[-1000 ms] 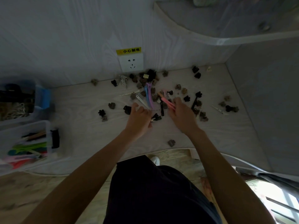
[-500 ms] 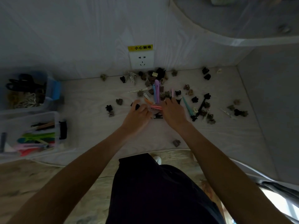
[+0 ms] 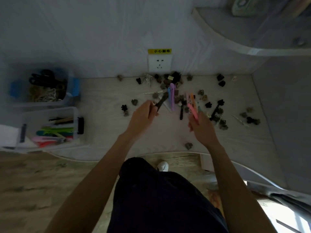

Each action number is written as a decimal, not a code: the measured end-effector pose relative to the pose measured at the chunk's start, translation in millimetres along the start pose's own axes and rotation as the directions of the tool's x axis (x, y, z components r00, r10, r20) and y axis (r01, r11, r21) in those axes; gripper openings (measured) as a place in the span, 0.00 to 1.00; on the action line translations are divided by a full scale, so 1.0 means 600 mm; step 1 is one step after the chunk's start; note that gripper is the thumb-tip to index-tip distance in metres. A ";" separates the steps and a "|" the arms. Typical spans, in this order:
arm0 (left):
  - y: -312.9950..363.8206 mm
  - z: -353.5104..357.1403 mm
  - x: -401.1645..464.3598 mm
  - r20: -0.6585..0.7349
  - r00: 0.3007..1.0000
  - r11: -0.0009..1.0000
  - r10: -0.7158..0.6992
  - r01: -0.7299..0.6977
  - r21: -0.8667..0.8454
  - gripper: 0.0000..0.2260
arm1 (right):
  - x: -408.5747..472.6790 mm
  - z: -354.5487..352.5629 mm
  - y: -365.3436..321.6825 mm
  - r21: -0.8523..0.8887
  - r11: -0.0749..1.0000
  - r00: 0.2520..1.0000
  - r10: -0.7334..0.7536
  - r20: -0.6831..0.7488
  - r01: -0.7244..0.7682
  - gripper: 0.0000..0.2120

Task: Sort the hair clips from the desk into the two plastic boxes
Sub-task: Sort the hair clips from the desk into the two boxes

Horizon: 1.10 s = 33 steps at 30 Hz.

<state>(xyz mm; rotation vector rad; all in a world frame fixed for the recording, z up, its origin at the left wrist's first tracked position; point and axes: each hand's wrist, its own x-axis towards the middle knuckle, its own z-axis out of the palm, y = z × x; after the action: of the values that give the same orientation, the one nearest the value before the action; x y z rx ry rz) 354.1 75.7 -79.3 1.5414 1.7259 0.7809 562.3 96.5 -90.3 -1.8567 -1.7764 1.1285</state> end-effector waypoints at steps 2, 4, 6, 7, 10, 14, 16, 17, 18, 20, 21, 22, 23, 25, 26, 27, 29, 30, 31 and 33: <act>-0.009 -0.045 -0.022 -0.008 0.995 0.984 -0.094 0.092 -0.152 0.05 | -0.015 0.012 -0.024 0.029 0.999 0.999 -0.029 0.034 0.028 0.07; -0.028 -0.096 -0.047 -0.087 0.991 0.986 -0.100 0.087 -0.143 0.04 | -0.026 0.032 -0.058 0.042 0.996 0.994 -0.084 0.075 0.081 0.08; -0.056 -0.156 -0.079 -0.171 0.979 0.989 -0.112 0.093 -0.116 0.02 | -0.033 0.063 -0.105 0.059 0.989 0.984 -0.143 0.110 0.137 0.08; -0.071 -0.184 -0.093 -0.206 0.970 0.987 -0.128 0.105 -0.118 0.02 | -0.035 0.079 -0.130 0.075 0.983 0.977 -0.175 0.125 0.166 0.08; -0.132 -0.281 -0.144 -0.300 0.940 0.983 -0.161 0.181 0.040 0.03 | -0.037 0.142 -0.215 0.063 0.957 0.935 -0.290 0.203 0.283 0.09; -0.226 -0.373 -0.196 -0.325 0.936 0.925 -0.133 0.235 0.298 0.05 | -0.048 0.229 -0.312 0.021 0.917 0.866 -0.383 0.322 0.398 0.11; -0.263 -0.398 -0.215 -0.340 0.933 0.909 -0.116 0.237 0.342 0.07 | -0.054 0.270 -0.351 -0.030 0.892 0.835 -0.410 0.368 0.451 0.11; -0.275 -0.402 -0.219 -0.323 0.941 0.907 -0.104 0.222 0.357 0.08 | -0.056 0.285 -0.365 -0.073 0.876 0.823 -0.416 0.387 0.477 0.12; -0.289 -0.401 -0.221 -0.278 0.956 0.908 -0.096 0.199 0.370 0.09 | -0.057 0.300 -0.378 -0.112 0.852 0.808 -0.433 0.399 0.512 0.11; -0.307 -0.400 -0.221 -0.144 0.985 0.908 -0.096 0.146 0.393 0.12 | -0.056 0.333 -0.399 -0.206 0.784 0.779 -0.472 0.413 0.585 0.11; -0.314 -0.399 -0.220 -0.092 0.990 0.909 -0.105 0.133 0.394 0.13 | -0.057 0.349 -0.409 -0.263 0.743 0.767 -0.488 0.416 0.615 0.12; -0.318 -0.397 -0.220 -0.067 0.992 0.908 -0.107 0.124 0.401 0.15 | -0.056 0.362 -0.418 -0.319 0.703 0.760 -0.496 0.420 0.635 0.13; -0.323 -0.396 -0.220 -0.067 0.993 0.901 -0.095 0.115 0.418 0.16 | -0.056 0.374 -0.425 -0.375 0.666 0.757 -0.491 0.431 0.645 0.14; -0.326 -0.401 -0.228 -0.138 0.989 0.876 -0.056 0.115 0.468 0.14 | -0.056 0.399 -0.440 -0.487 0.570 0.749 -0.476 0.461 0.662 0.14; -0.325 -0.404 -0.236 -0.191 0.981 0.868 -0.023 0.114 0.484 0.12 | -0.057 0.410 -0.448 -0.525 0.522 0.740 -0.480 0.471 0.672 0.15; -0.324 -0.408 -0.243 -0.249 0.968 0.863 0.020 0.109 0.493 0.12 | -0.059 0.421 -0.455 -0.545 0.489 0.732 -0.484 0.480 0.681 0.16; -0.322 -0.417 -0.256 -0.348 0.935 0.865 0.073 0.114 0.488 0.12 | -0.063 0.442 -0.466 -0.552 0.452 0.712 -0.491 0.502 0.701 0.18; -0.321 -0.421 -0.259 -0.379 0.922 0.869 0.077 0.125 0.479 0.10 | -0.064 0.451 -0.468 -0.557 0.437 0.706 -0.490 0.511 0.707 0.20; -0.323 -0.424 -0.259 -0.396 0.915 0.871 0.074 0.134 0.473 0.08 | -0.066 0.458 -0.467 -0.566 0.428 0.707 -0.489 0.512 0.705 0.23; -0.326 -0.432 -0.254 -0.388 0.921 0.874 0.043 0.153 0.461 0.06 | -0.068 0.468 -0.464 -0.560 0.467 0.728 -0.489 0.481 0.684 0.23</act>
<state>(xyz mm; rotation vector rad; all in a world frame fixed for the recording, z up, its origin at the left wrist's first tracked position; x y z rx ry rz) 39.4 -96.6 -70.1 1.7275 2.3949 0.6867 172.6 26.3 -56.2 -1.1353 -3.0122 0.3979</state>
